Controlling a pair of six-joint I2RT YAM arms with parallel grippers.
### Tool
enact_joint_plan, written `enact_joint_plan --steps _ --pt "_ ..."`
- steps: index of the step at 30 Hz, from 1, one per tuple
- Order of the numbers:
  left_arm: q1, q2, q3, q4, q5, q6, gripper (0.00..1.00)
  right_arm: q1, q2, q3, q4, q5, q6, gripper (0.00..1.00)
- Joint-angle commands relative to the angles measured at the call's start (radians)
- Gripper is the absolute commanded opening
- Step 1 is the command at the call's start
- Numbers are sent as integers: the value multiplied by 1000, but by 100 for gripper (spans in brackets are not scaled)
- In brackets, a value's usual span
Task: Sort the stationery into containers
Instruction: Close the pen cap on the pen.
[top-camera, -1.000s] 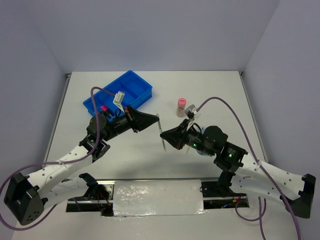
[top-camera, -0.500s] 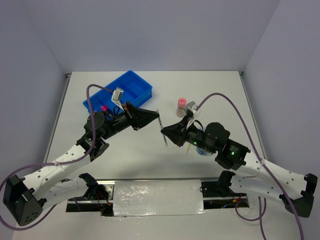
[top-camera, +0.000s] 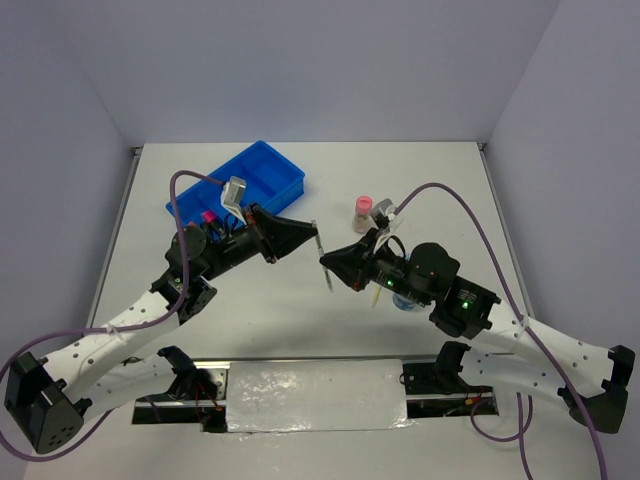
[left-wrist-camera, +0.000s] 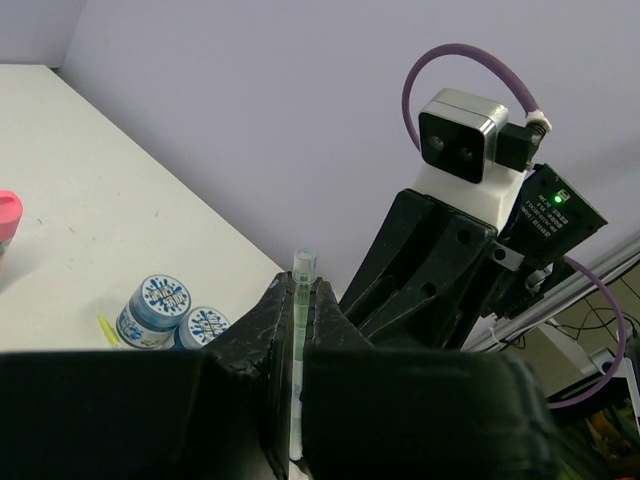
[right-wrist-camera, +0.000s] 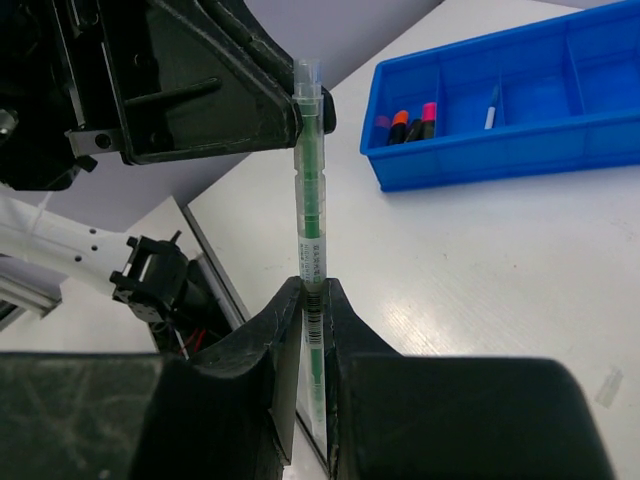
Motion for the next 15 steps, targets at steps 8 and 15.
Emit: enact_joint_plan --steps 8,15 --pt "-19 8 -21 107 82 -9 35 -3 -6 54 107 48 -5 0" --pt "-20 3 2 86 115 1 54 -3 -16 37 122 4 -39 0"
